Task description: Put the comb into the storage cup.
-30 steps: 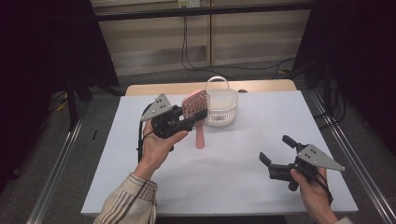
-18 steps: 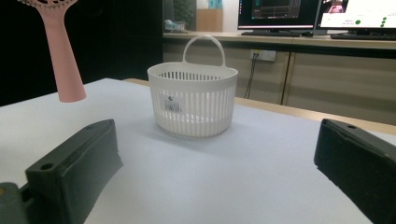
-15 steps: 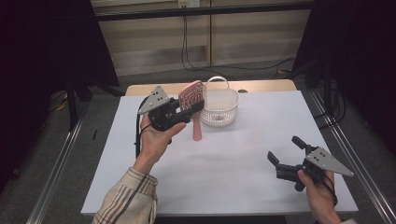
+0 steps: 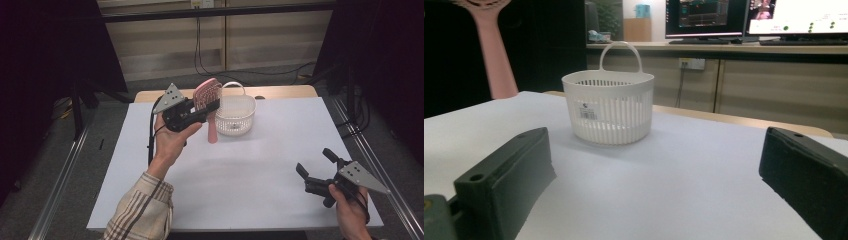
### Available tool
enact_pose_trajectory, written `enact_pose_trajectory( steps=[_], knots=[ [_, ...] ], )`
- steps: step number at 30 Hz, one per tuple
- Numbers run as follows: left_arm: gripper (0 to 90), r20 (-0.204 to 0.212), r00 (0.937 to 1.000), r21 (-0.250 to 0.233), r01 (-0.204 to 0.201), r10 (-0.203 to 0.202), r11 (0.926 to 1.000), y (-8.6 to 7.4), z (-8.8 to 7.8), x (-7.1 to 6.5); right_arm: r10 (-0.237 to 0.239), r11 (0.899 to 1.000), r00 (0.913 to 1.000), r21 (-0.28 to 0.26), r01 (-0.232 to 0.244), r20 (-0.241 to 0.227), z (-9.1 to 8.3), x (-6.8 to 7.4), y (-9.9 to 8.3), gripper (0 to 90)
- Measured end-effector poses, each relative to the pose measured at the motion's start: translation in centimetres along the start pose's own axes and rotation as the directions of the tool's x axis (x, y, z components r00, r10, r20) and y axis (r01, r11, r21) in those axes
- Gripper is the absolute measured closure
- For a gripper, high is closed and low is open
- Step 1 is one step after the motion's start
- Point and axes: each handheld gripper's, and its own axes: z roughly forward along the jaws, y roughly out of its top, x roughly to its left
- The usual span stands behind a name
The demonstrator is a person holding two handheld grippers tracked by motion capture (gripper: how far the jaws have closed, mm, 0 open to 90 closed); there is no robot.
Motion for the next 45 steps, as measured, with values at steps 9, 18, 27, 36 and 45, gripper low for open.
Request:
enact_pose_trajectory(
  steps=[9,18,27,36,45],
  knots=[
    [63.0,-0.023,0.9997,-0.021,0.0,-0.001,0.9998,1.1,1.0,0.4,-0.011,1.0,0.9999,0.008,0.011,0.002,0.0,0.1,-0.1,0.7],
    [63.0,-0.046,0.9989,-0.034,0.004,-0.005,0.9994,1.2,1.7,1.2,-0.01,1.0,0.9999,0.02,0.01,-0.005,0.1,0.1,-0.2,0.8],
    [63.0,-0.065,0.9978,-0.063,0.005,-0.009,0.998,2.3,2.9,1.7,-0.017,1.0,0.9994,0.022,0.017,-0.03,0.1,0.2,-0.2,0.8],
    [63.0,-0.091,0.9957,-0.069,-0.021,0.015,0.9974,3.6,3.4,1.9,-0.021,0.999,0.999,0.026,0.022,-0.039,0.2,0.2,-0.2,0.8],
    [63.0,-0.119,0.9929,-0.056,-0.009,0.002,0.9984,3.0,4.7,2.3,-0.021,0.999,0.999,0.024,0.022,-0.04,0.2,0.3,-0.3,0.8]
  ],
)
